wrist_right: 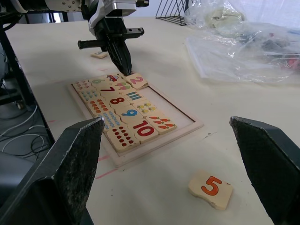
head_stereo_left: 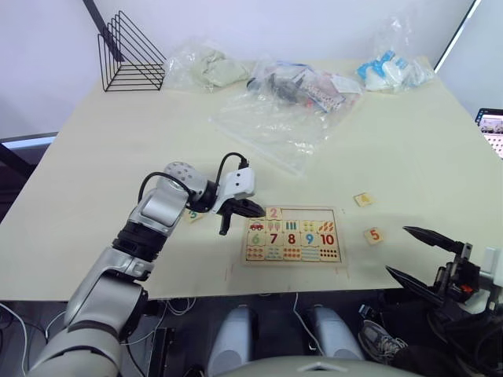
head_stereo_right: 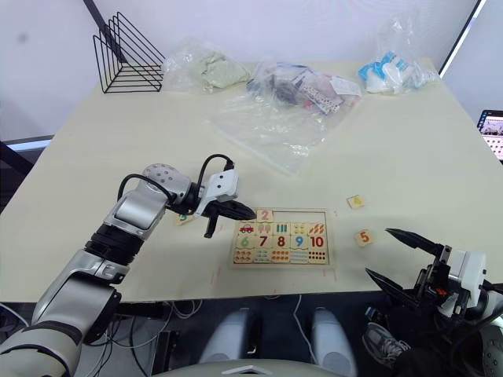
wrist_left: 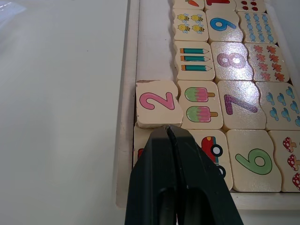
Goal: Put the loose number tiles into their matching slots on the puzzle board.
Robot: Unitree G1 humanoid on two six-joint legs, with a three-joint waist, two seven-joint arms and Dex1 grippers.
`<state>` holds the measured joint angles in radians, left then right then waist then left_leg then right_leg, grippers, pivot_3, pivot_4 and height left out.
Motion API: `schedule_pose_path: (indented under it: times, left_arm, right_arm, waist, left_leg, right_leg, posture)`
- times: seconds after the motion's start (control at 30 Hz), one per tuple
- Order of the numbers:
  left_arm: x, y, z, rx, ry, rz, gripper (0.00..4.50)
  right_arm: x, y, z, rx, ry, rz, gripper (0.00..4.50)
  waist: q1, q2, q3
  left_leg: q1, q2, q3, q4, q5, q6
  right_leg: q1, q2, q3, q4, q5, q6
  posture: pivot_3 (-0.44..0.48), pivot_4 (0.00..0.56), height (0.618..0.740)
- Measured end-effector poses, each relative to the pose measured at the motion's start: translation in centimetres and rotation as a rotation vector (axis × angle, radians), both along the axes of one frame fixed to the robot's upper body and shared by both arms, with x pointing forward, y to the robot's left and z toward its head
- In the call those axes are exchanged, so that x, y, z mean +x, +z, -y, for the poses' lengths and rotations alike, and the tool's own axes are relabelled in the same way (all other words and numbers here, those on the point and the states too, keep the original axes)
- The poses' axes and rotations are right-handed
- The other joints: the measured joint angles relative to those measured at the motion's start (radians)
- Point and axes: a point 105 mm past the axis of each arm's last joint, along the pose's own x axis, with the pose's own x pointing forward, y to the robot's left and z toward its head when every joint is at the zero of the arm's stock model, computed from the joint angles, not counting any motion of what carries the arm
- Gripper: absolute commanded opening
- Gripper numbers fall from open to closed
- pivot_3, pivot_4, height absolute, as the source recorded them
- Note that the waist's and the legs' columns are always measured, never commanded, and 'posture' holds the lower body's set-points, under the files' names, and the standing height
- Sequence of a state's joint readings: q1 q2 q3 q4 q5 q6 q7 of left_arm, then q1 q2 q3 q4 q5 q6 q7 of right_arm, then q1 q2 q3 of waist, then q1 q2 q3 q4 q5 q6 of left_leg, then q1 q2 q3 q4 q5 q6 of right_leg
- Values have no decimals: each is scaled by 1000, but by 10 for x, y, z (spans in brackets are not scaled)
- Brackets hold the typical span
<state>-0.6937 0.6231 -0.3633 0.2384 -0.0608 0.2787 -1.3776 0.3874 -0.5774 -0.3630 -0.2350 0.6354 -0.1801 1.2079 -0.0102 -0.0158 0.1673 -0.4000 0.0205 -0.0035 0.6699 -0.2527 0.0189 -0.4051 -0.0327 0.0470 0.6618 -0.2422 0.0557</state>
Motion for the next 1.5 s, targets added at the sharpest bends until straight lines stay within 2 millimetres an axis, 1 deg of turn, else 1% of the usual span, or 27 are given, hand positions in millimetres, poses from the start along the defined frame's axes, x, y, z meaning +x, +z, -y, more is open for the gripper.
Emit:
schedule_pose_path:
  times: [0.47, 0.9, 1.5]
  left_arm:
    - [0, -1, 5, -4, -6, 8, 48]
    - [1, -2, 6, 1, -7, 11, 48]
    - [2, -1, 5, 1, -4, 12, 48]
  right_arm:
    - [0, 0, 0, 0, 2, -1, 4500]
    - [-3, -3, 0, -2, 2, -13, 4500]
    - [-2, -2, 0, -3, 4, -6, 4500]
  waist:
    - [0, 0, 0]
    - [0, 0, 0]
    - [0, 0, 0]
  left_leg:
    - [0, 0, 0, 0, 0, 0]
    - [0, 0, 0, 0, 0, 0]
    - [0, 0, 0, 0, 0, 0]
  right_leg:
    - [0, 0, 0, 0, 0, 0]
    - [0, 0, 0, 0, 0, 0]
    - [0, 0, 0, 0, 0, 0]
  posture:
    - [0, 150, 740]
    - [0, 150, 740]
    - [0, 150, 740]
